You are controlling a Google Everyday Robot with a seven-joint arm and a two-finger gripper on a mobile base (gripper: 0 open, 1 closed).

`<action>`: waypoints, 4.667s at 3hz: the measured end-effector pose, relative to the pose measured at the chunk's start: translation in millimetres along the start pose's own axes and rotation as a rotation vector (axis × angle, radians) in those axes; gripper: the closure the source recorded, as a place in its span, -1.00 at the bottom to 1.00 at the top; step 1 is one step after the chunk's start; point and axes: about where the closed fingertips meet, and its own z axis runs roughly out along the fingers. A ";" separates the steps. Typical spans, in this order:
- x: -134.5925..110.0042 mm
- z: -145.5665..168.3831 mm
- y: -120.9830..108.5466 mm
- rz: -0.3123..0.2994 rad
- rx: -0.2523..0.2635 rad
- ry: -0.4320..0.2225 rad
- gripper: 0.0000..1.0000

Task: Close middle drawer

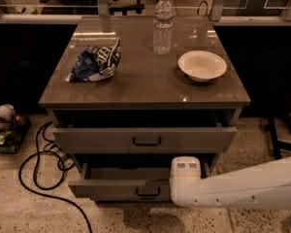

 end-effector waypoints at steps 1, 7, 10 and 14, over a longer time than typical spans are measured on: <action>0.2 0.5 0.8 0.000 -0.002 0.000 0.63; 48.2 -57.2 33.8 0.066 -0.116 0.048 -0.62; 48.4 -57.5 36.9 0.067 -0.126 0.047 0.76; 14.6 27.5 58.6 0.035 -0.203 -0.200 1.00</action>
Offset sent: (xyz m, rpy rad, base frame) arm -0.0004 -0.0001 -0.0007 -0.0001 0.0013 0.0000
